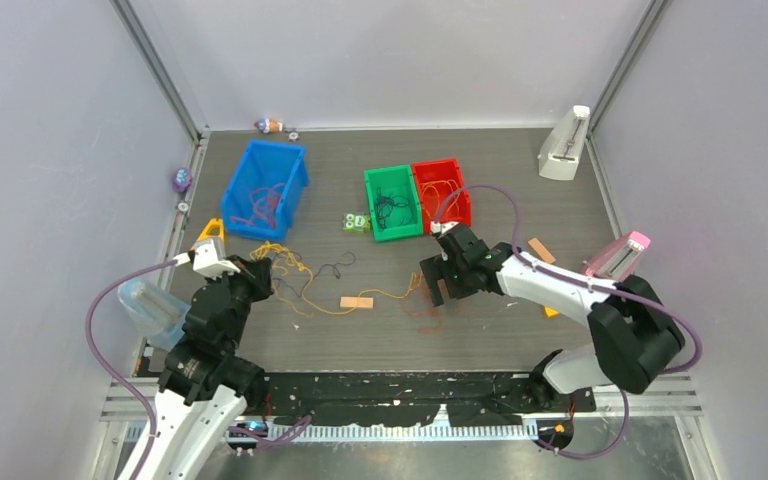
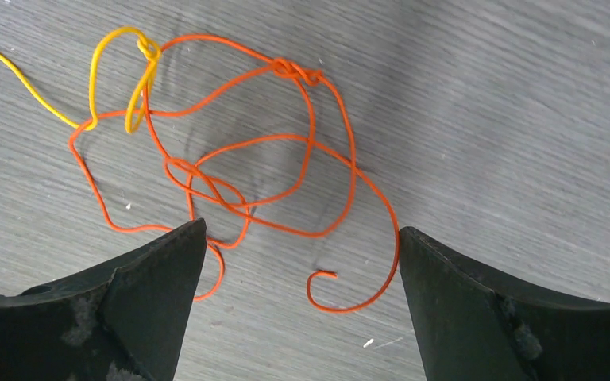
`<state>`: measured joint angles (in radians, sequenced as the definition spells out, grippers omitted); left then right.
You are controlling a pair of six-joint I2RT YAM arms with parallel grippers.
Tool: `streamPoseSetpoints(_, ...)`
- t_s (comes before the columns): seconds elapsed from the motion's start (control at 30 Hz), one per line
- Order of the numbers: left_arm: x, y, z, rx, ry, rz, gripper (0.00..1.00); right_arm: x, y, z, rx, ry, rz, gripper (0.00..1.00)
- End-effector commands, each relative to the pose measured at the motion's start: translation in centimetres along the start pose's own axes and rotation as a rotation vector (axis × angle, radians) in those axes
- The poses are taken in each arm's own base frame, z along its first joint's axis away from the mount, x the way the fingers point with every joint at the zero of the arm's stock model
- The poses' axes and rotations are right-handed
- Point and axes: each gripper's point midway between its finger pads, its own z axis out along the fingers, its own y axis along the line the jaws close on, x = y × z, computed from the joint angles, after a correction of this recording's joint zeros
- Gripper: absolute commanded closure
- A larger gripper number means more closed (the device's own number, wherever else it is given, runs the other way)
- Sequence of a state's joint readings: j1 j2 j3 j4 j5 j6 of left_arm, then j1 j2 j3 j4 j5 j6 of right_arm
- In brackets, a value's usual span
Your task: Untangle the cables
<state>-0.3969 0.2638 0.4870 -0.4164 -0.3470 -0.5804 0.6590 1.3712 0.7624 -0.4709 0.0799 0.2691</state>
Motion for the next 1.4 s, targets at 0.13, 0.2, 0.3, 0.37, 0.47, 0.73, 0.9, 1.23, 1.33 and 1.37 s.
streamPoseSetpoints(0.13,-2.4,-1.0,-0.1,0.027,-0.070,0.000,1.00,-0.8,0.4,2.4,0.095,0.063,-0.105,0.05)
streamPoseSetpoints(0.2,-2.5,-0.9,0.0,0.018,-0.072,0.001,1.00,-0.3,0.0,3.0,0.131,0.092,-0.099,0.02)
streamPoseSetpoints(0.3,-2.6,-0.6,0.0,0.003,-0.076,0.003,1.00,0.2,-0.7,3.6,0.179,0.113,-0.081,0.23)
streamPoseSetpoints(0.37,-2.9,-0.2,-0.2,-0.019,-0.083,0.004,1.00,0.0,-1.7,3.5,0.221,0.102,-0.050,0.59)
streamPoseSetpoints(0.47,-3.4,0.9,-0.7,-0.075,-0.109,-0.004,1.00,-1.0,-4.5,2.0,0.299,0.028,0.062,0.93)
streamPoseSetpoints(0.73,-3.8,2.5,-1.3,-0.141,-0.157,-0.031,1.00,-2.0,-15.2,-6.5,0.453,-0.305,0.585,0.95)
streamPoseSetpoints(0.9,-3.1,2.6,-1.0,-0.152,-0.129,-0.044,1.00,-0.7,-20.4,-13.8,0.651,-0.507,0.822,0.95)
streamPoseSetpoints(1.23,-1.0,5.1,-0.5,-0.296,-0.064,-0.039,1.00,-0.9,-24.1,-25.9,0.785,-0.800,1.038,0.95)
streamPoseSetpoints(1.33,0.0,5.6,-0.3,-0.331,-0.022,-0.037,1.00,-1.7,-24.2,-28.9,0.796,-0.870,1.047,0.95)
streamPoseSetpoints(1.37,0.3,5.6,-0.2,-0.333,-0.010,-0.037,1.00,-1.9,-24.0,-29.4,0.792,-0.881,1.037,0.95)
